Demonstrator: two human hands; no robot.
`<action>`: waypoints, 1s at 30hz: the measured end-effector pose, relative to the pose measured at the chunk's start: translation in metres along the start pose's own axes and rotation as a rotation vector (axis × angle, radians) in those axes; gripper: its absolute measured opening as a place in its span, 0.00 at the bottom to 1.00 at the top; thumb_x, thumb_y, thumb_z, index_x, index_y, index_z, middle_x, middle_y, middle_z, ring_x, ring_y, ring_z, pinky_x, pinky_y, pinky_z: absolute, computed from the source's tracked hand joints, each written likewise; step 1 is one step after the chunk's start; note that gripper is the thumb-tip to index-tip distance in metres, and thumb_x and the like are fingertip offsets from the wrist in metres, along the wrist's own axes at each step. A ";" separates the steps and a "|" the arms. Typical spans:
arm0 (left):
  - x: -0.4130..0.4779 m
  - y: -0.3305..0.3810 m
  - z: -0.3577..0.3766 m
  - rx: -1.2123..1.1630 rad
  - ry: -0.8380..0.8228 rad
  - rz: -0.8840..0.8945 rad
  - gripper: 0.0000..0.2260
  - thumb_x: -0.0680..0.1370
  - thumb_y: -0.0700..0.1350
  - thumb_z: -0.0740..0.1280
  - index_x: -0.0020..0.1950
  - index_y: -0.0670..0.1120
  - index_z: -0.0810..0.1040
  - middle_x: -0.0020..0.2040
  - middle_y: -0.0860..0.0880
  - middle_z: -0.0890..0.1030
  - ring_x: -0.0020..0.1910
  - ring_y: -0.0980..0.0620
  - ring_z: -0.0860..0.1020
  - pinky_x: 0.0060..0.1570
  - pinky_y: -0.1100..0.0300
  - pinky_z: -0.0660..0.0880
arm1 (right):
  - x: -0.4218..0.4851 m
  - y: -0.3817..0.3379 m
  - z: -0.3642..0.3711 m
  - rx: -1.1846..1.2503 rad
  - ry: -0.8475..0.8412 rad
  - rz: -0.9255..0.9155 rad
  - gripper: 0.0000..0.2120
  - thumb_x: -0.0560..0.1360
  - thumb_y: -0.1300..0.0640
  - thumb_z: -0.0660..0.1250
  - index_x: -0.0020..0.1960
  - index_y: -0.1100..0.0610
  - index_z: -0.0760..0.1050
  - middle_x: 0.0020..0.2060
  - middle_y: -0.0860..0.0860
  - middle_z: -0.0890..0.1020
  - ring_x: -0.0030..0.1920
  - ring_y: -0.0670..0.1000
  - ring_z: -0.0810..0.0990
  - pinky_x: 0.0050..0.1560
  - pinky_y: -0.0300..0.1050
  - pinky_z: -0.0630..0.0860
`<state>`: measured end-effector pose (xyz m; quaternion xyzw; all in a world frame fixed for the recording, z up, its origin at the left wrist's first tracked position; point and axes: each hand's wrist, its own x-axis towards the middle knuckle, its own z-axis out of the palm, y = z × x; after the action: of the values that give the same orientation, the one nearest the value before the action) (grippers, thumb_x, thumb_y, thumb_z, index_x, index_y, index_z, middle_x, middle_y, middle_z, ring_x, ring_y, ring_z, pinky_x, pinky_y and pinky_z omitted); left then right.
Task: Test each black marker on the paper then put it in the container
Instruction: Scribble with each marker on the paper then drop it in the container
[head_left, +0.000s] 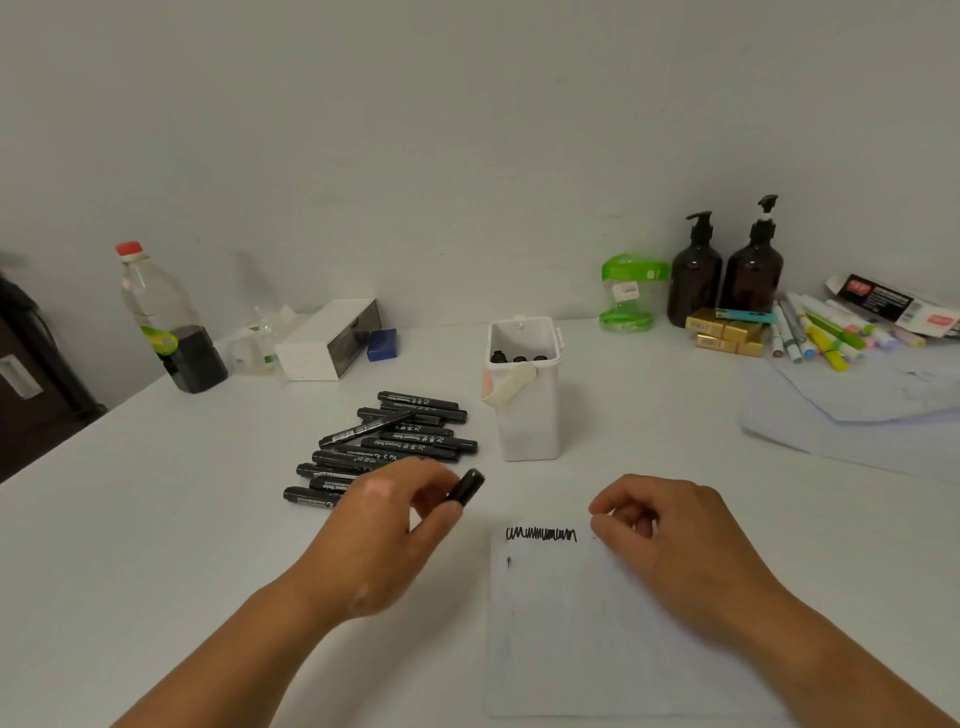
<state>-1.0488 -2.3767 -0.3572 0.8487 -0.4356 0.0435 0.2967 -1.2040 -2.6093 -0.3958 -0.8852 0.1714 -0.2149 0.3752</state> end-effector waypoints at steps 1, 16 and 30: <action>0.005 0.006 -0.001 -0.074 -0.026 -0.035 0.04 0.79 0.50 0.68 0.53 0.58 0.79 0.42 0.60 0.80 0.44 0.61 0.79 0.43 0.70 0.74 | 0.000 -0.001 0.000 0.010 -0.003 0.000 0.05 0.73 0.53 0.75 0.40 0.45 0.83 0.34 0.38 0.83 0.36 0.47 0.77 0.39 0.33 0.73; 0.045 0.015 0.052 -1.330 -0.179 -0.337 0.07 0.75 0.32 0.65 0.46 0.40 0.81 0.42 0.39 0.81 0.43 0.43 0.79 0.44 0.54 0.79 | 0.003 0.000 -0.004 0.248 -0.191 0.064 0.13 0.72 0.45 0.75 0.52 0.35 0.75 0.44 0.40 0.87 0.33 0.40 0.75 0.40 0.36 0.74; 0.022 0.017 0.064 -0.240 -0.191 0.200 0.09 0.81 0.48 0.66 0.61 0.55 0.78 0.45 0.58 0.81 0.45 0.56 0.77 0.44 0.67 0.72 | 0.006 -0.008 -0.002 0.580 -0.021 0.135 0.06 0.73 0.57 0.78 0.45 0.47 0.85 0.32 0.43 0.82 0.30 0.41 0.77 0.36 0.32 0.73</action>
<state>-1.0602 -2.4343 -0.3941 0.7600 -0.5461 -0.0602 0.3473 -1.1985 -2.6077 -0.3870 -0.7299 0.1576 -0.2205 0.6275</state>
